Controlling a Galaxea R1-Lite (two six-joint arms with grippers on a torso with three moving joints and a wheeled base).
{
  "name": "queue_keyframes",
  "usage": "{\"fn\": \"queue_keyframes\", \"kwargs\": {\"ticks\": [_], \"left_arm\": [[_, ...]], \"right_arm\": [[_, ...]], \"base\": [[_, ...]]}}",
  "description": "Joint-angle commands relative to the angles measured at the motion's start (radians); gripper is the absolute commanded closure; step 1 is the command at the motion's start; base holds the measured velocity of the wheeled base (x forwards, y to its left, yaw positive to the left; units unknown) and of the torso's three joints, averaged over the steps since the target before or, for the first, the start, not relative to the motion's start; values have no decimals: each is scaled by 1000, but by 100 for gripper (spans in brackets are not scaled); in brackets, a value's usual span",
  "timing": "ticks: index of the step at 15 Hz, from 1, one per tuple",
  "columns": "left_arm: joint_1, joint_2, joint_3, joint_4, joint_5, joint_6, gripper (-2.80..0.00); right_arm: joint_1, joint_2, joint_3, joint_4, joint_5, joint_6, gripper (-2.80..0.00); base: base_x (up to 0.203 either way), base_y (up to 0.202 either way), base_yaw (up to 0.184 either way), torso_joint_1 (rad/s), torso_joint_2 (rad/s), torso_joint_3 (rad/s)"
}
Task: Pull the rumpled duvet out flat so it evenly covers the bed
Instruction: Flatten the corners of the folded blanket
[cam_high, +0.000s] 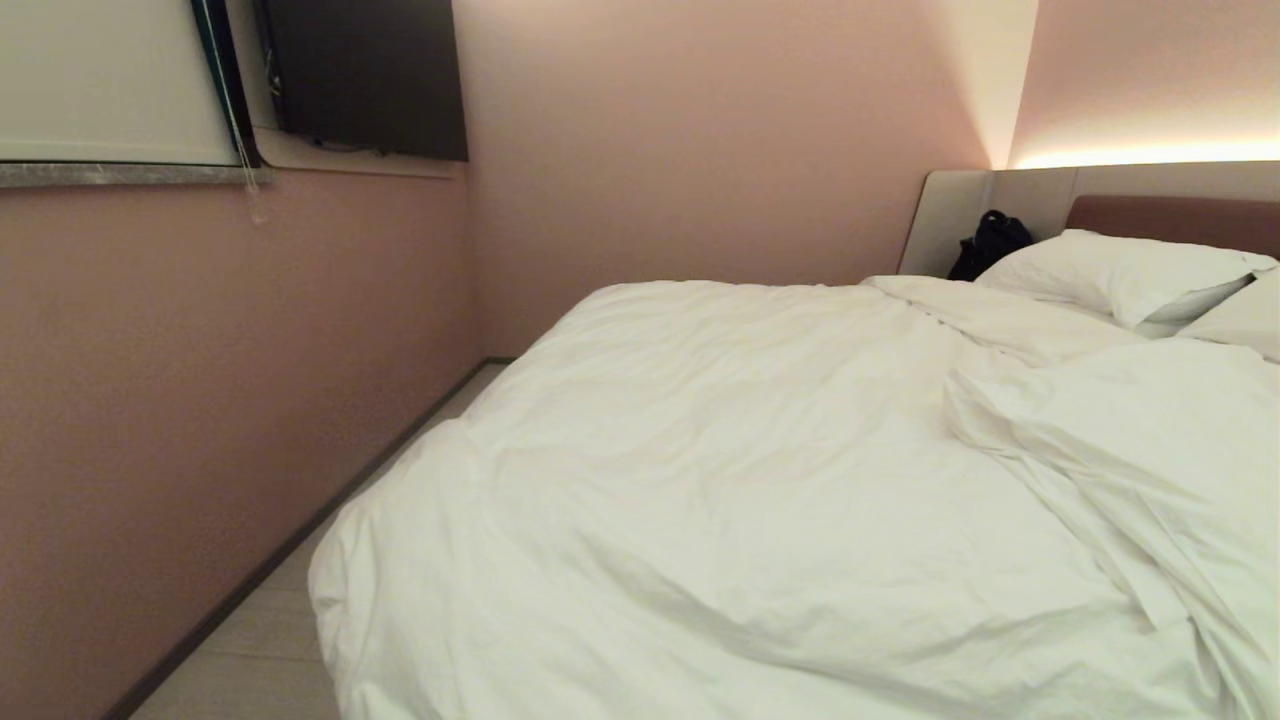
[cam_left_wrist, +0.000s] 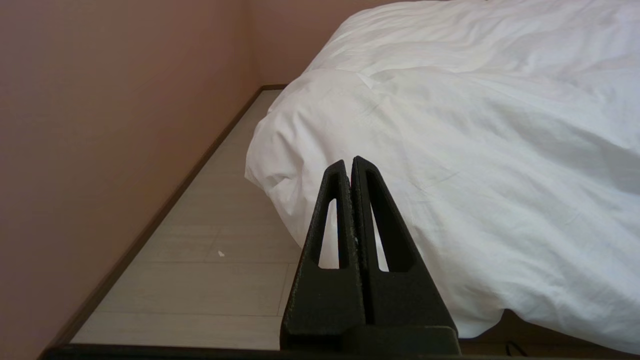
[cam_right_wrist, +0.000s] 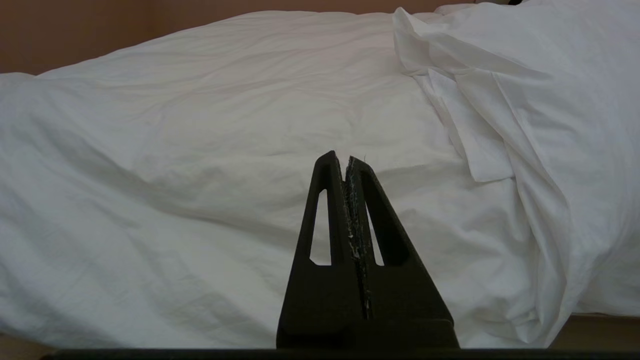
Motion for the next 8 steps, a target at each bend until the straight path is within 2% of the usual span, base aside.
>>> {"fn": "queue_keyframes", "kwargs": {"ticks": [1,8], "left_arm": [[0,0,0,0,0,-1,0],[0,0,0,0,0,1,0]], "right_arm": [[1,0,0,0,1,0,0],[1,0,0,0,1,-2,0]], "base": [[0,0,0,0,0,0],[0,0,0,0,0,0]]}}
